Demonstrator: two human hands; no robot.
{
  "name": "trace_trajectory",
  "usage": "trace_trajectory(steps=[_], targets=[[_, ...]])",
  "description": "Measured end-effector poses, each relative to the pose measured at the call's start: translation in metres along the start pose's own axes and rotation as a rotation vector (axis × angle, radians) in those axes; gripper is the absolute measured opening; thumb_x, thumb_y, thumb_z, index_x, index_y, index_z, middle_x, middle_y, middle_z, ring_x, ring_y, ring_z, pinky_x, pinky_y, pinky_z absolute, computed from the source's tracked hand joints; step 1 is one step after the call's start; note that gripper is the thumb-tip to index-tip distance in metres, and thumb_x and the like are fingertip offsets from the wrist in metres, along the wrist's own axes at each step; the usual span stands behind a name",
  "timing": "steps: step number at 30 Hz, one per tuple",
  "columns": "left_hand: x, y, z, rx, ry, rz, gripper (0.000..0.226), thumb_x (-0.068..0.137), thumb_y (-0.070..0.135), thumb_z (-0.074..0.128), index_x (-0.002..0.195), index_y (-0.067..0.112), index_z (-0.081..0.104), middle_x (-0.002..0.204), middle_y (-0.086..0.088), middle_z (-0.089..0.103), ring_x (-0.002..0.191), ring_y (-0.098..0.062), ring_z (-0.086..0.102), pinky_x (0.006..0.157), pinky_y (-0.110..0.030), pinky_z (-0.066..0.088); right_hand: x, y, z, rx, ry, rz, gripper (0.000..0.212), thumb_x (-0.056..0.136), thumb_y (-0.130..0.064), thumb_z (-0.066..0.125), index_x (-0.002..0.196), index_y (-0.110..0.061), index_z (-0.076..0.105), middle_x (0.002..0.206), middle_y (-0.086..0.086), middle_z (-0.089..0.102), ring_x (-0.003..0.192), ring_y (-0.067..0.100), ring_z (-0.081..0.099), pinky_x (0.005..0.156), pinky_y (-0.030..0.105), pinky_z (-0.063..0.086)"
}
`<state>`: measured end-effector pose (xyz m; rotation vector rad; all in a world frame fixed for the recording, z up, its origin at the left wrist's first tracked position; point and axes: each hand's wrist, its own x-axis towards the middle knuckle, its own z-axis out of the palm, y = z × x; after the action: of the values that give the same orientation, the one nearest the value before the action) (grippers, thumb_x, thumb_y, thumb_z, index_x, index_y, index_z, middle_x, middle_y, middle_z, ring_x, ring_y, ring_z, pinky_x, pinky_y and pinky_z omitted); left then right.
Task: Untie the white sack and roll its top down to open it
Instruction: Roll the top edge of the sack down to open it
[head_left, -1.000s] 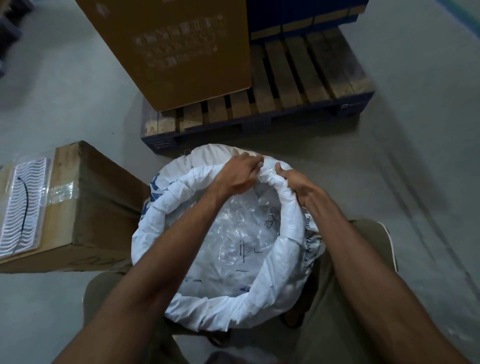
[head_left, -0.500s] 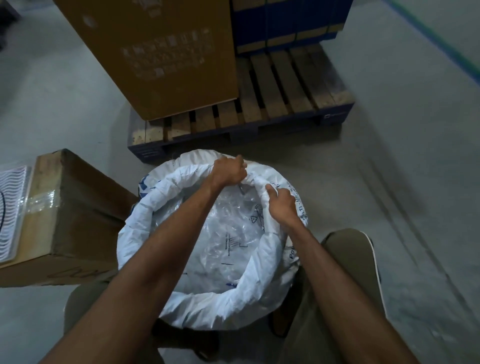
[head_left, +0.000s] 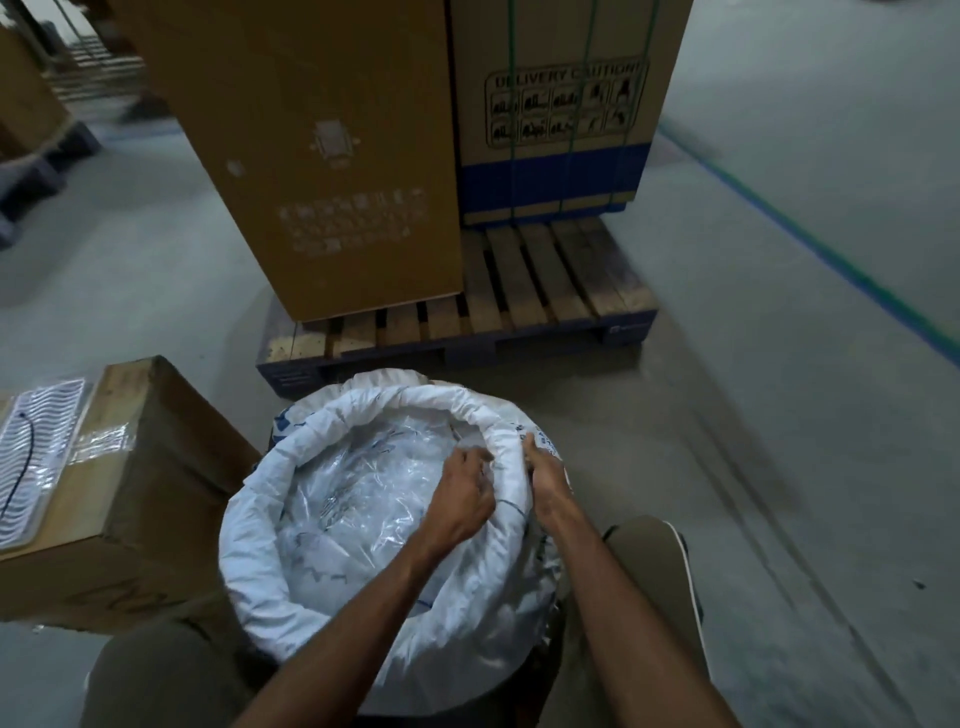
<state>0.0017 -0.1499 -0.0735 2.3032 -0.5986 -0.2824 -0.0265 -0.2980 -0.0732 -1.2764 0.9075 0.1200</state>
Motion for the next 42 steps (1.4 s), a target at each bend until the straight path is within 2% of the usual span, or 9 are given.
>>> trace_trajectory(steps=[4,12,19,22,25,29,32,36,42], targets=[[-0.02,0.022,-0.001,-0.117,0.046,-0.044,0.029,0.096,0.009,0.057,0.124,0.011,0.066,0.113,-0.005,0.071,0.094,-0.016,0.064,0.081,-0.024,0.046,-0.044,0.026,-0.005,-0.289,0.286,-0.202,0.04,0.088,-0.055,0.071,0.106,-0.02,0.062,0.112,0.008,0.067,0.109,0.027,0.061,0.092,0.034,0.048],[-0.095,0.015,0.005,-0.085,0.041,-0.108,0.035,0.092,0.021,0.064,0.126,0.013,0.065,0.122,-0.005,0.067,0.113,-0.022,0.063,0.098,-0.035,0.05,-0.083,0.057,0.0,-0.484,0.205,-0.21,0.052,0.094,-0.047,0.067,0.123,-0.004,0.063,0.119,0.018,0.07,0.108,0.035,0.067,0.09,0.038,0.054],[-0.138,-0.001,-0.015,0.021,-0.046,-0.131,0.051,0.08,0.061,0.072,0.112,0.021,0.068,0.102,0.002,0.071,0.096,-0.021,0.066,0.077,-0.035,0.049,-0.089,0.051,-0.009,0.32,0.049,0.031,0.002,0.095,0.007,0.063,0.093,0.006,0.063,0.096,0.021,0.068,0.078,0.031,0.066,0.064,0.04,0.055],[-0.144,-0.003,-0.013,0.087,0.025,-0.064,0.036,0.076,0.054,0.076,0.076,0.023,0.059,0.072,0.003,0.062,0.072,-0.023,0.063,0.06,-0.035,0.039,-0.077,0.073,-0.004,0.281,0.084,0.024,0.038,0.091,-0.019,0.078,0.118,0.004,0.064,0.114,0.02,0.072,0.088,0.032,0.072,0.072,0.045,0.061],[-0.15,0.008,0.005,0.286,0.062,0.065,0.023,0.073,0.032,0.073,0.071,0.017,0.056,0.069,-0.007,0.066,0.069,-0.033,0.064,0.058,-0.034,0.043,-0.072,0.104,0.002,0.07,0.154,0.059,0.091,0.058,-0.064,0.09,0.125,-0.007,0.063,0.115,0.012,0.072,0.101,0.034,0.071,0.09,0.05,0.06],[-0.164,0.013,0.027,0.472,-0.003,0.321,0.02,0.065,0.007,0.078,0.072,0.011,0.06,0.061,-0.008,0.061,0.052,-0.03,0.061,0.047,-0.03,0.041,-0.126,0.093,0.008,-0.166,0.295,-0.02,0.06,0.081,-0.032,0.084,0.126,0.0,0.062,0.122,0.017,0.069,0.111,0.034,0.067,0.087,0.032,0.053],[-0.168,-0.009,0.02,0.441,-0.057,0.33,0.024,0.075,0.019,0.071,0.095,0.01,0.061,0.085,-0.012,0.062,0.077,-0.034,0.062,0.064,-0.039,0.047,-0.124,0.088,0.002,-0.197,0.308,-0.027,0.045,0.091,-0.015,0.074,0.131,0.002,0.059,0.13,0.02,0.066,0.117,0.036,0.064,0.086,0.031,0.049],[-0.182,-0.044,-0.016,0.485,-0.101,0.32,0.072,0.072,0.047,0.065,0.139,0.021,0.052,0.119,-0.006,0.059,0.109,-0.026,0.05,0.091,-0.041,0.043,-0.134,0.09,0.009,-0.436,0.313,-0.212,0.045,0.1,-0.028,0.064,0.132,0.001,0.054,0.136,0.024,0.059,0.125,0.041,0.057,0.1,0.043,0.045],[-0.203,-0.067,-0.05,0.381,-0.009,0.102,0.041,0.066,0.031,0.075,0.106,0.025,0.068,0.101,-0.001,0.072,0.097,-0.029,0.067,0.076,-0.035,0.051,-0.156,0.102,0.026,-0.974,0.321,-0.835,0.05,0.083,-0.006,0.066,0.132,-0.012,0.06,0.131,0.012,0.056,0.117,0.031,0.055,0.095,0.04,0.05]])
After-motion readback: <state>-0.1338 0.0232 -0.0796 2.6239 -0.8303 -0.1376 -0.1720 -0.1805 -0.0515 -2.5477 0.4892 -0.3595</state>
